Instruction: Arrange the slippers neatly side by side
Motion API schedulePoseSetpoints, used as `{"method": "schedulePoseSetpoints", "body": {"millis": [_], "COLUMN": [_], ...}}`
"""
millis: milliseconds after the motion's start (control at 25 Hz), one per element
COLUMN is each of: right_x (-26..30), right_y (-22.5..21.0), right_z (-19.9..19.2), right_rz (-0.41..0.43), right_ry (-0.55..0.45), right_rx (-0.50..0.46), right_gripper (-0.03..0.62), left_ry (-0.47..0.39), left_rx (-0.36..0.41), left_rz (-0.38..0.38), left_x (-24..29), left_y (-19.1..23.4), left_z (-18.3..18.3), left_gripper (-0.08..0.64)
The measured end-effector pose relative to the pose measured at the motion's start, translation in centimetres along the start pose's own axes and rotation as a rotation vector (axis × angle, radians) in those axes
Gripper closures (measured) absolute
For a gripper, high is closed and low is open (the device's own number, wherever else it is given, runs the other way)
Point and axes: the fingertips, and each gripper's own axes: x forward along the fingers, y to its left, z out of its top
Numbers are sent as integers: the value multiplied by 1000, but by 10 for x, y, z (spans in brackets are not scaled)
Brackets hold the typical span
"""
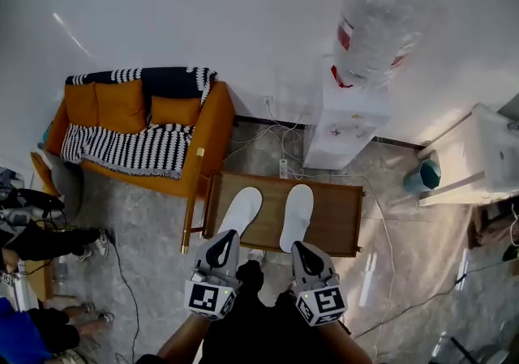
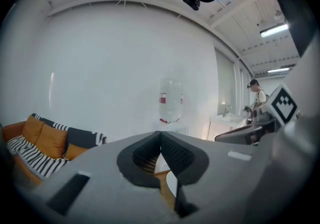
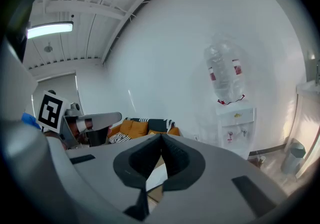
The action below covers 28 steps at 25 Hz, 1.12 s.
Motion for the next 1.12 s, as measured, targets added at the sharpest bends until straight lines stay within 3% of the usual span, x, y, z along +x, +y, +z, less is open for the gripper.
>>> {"method": "schedulePoseSetpoints", "body": {"millis": [200,360,680,840,960,1120], "right_x": [25,42,71,78,79,82], "right_y": [9,11,14,9,3,1], "right_z": [3,2,-8,-8,-12,-16], "right_rz": [-43,-91,-152,-182,-203,-212], "right_ry": [3,2,5,-2,0,9], "right_rx": [-2,20,59,75,93,99], "right_gripper": [580,580,580,580,580,580], "left_ry": [146,254,602,717,769,824], "left_rx": [81,217,449,520,528,600], "left_rz": [-94,-249,-544,-616,-647,-670], "left_x": [23,43,63,66,69,74], "left_y": [30,39,41,44,44,49], "left_z": [-42,-88,-206,-240,-259,-287], "left_gripper": [544,545,543,535,482,429]}}
